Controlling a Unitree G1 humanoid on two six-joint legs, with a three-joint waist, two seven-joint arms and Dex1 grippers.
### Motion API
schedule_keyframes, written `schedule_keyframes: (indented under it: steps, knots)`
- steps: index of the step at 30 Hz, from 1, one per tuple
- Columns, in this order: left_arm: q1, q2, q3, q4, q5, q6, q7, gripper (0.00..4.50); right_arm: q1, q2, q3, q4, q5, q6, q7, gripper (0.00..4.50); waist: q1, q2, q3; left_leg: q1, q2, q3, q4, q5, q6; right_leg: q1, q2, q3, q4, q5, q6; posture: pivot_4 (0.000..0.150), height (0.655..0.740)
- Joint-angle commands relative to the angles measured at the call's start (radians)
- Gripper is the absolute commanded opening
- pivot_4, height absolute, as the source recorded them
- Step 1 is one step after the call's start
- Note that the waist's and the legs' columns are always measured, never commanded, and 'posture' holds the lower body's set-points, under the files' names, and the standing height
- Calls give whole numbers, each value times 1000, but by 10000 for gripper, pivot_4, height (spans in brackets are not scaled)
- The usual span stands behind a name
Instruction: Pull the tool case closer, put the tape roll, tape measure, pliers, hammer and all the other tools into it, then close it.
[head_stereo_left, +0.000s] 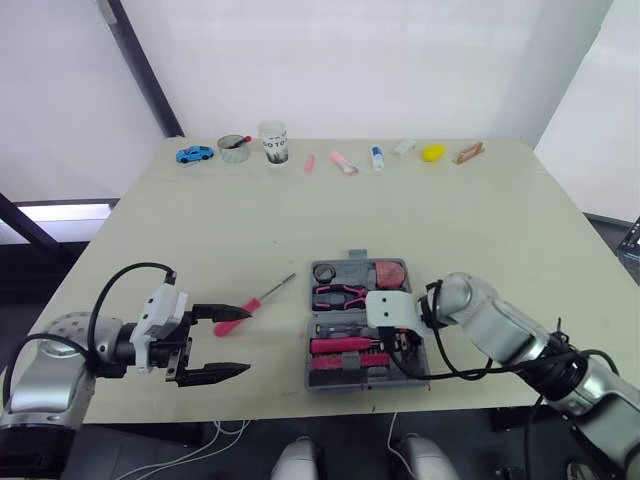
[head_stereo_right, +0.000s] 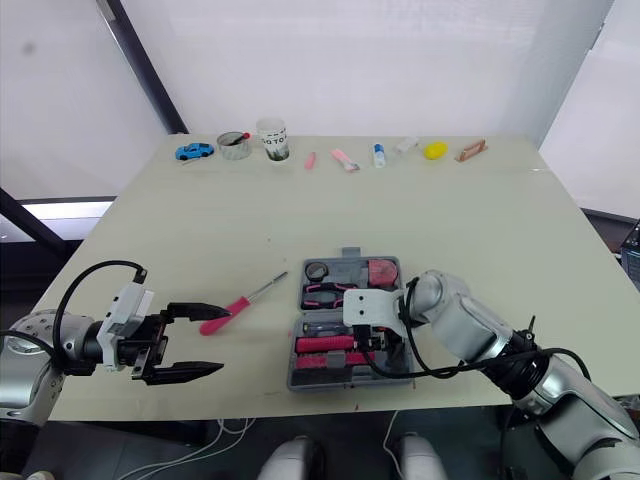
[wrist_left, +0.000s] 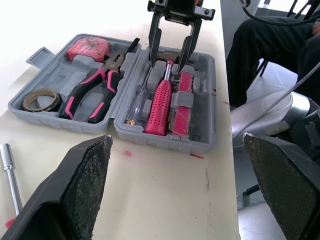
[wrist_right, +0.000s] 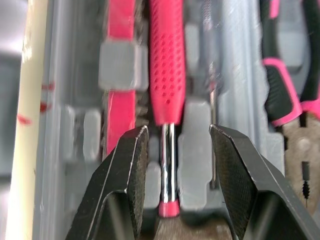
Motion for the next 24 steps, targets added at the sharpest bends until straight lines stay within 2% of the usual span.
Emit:
schedule_keyframes:
  steps: [1,2,4,16,24]
  knots:
    - [2,2,25,-20,-16,-7,-10,45000,7,30,-64,-37,42,-23,-12,12743,-1,0,0,0,0,0,0,0,0,0,0,0,0,0,0,1500,7400]
    - [1,2,25,-19,-16,-7,-11,45000,9,33,-65,-36,43,-35,-13,7377,0,0,0,0,0,0,0,0,0,0,0,0,0,0,0,1500,7400]
    - [-2,2,25,-16,-15,-8,-12,45000,17,50,-70,-27,47,-53,-25,413,0,0,0,0,0,0,0,0,0,0,0,0,0,0,0,1500,7400]
    - [-3,3,29,-15,-15,-5,-6,45000,89,86,-31,151,2,-170,-69,413,0,-2,-1,0,0,0,0,0,0,0,0,0,0,0,0,1500,7400]
    - [8,7,41,-21,-17,12,8,45000,116,102,-133,95,67,-142,-82,413,0,-2,-1,1,0,0,0,0,0,1,0,0,1,0,0,1500,7400]
